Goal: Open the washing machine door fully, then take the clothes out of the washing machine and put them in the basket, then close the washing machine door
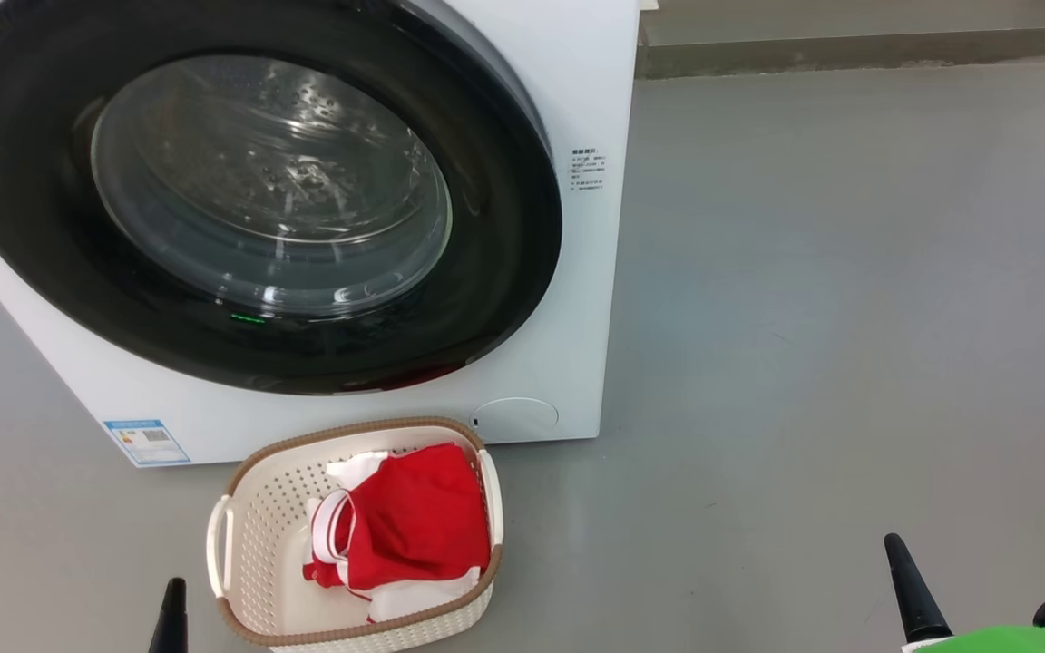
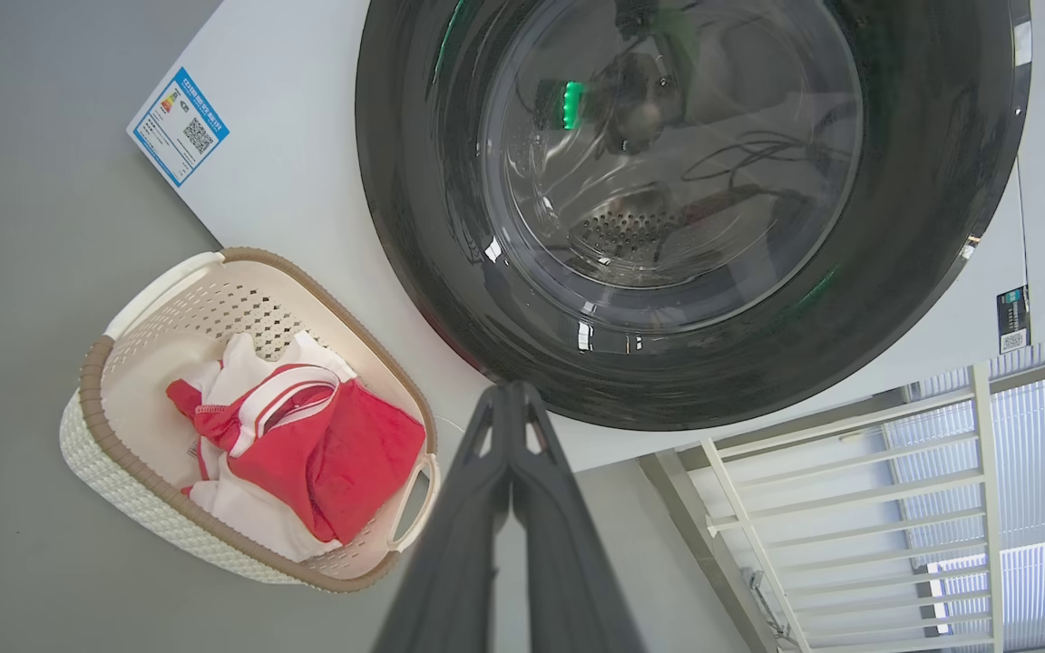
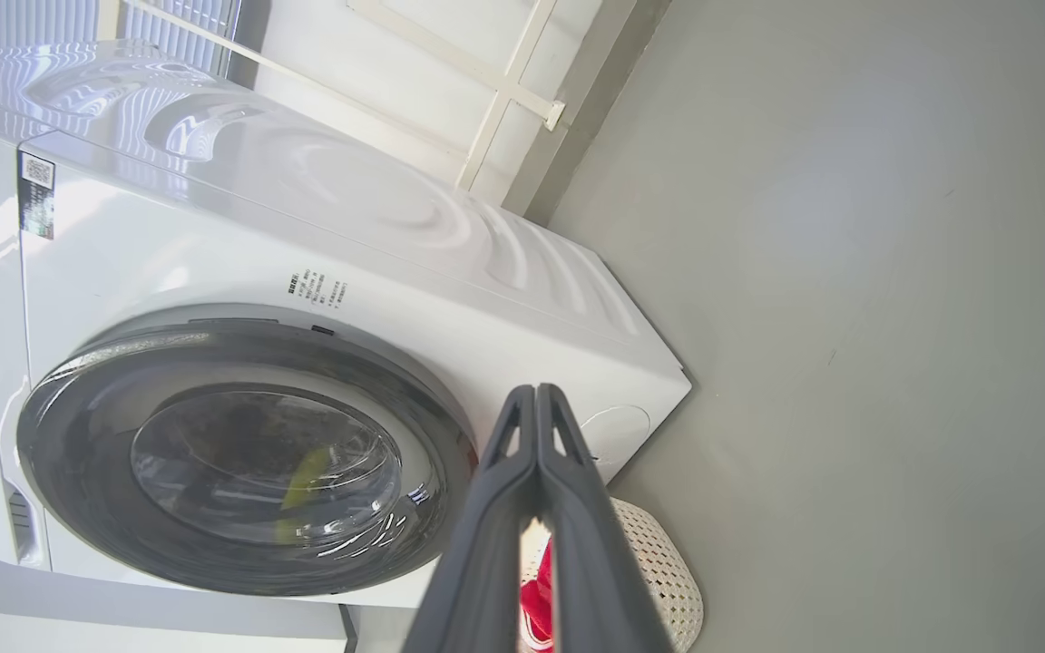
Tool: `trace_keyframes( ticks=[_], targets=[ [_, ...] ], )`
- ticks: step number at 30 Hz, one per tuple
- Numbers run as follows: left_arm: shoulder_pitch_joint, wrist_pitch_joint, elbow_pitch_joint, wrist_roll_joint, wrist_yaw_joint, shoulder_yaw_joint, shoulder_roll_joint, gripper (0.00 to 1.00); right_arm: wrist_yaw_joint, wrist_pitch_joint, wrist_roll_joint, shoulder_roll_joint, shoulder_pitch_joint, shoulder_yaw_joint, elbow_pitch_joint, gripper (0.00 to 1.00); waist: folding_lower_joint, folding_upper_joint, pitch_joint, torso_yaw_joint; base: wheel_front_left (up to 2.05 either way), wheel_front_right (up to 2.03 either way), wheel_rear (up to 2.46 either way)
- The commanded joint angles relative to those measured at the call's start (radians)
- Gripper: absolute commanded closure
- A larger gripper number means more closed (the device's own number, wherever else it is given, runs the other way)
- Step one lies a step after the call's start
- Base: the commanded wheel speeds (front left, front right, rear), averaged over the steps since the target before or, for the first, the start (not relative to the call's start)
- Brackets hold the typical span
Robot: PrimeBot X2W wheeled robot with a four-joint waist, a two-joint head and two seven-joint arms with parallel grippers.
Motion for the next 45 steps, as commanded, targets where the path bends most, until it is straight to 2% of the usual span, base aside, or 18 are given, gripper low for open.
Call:
trace_keyframes(
  ticks=[1, 42, 45],
  targets=[
    [-0.046, 0.006, -0.027, -0.025, -0.002, 0.03, 0.007, 1.0, -0.001, 0.009, 0.034, -0.003, -0.052, 0.014, -0.03, 1.0, -0.0001, 0.0, 0.001, 0.001, 0.0, 0.0, 0.0],
    [-0.135, 0.124, -0.047, -0.418, -0.003, 0.083, -0.005, 1.0, -0.002, 0.129, 0.456, 0.009, -0.12, -0.009, -0.071, 1.0, -0.0001, 0.0, 0.016, 0.014, 0.0, 0.0, 0.0],
    [-0.136, 0.126, -0.047, -0.424, -0.003, 0.084, -0.005, 1.0, -0.002, 0.131, 0.462, 0.009, -0.12, -0.009, -0.071, 1.0, -0.0001, 0.0, 0.016, 0.014, 0.0, 0.0, 0.0]
  ],
)
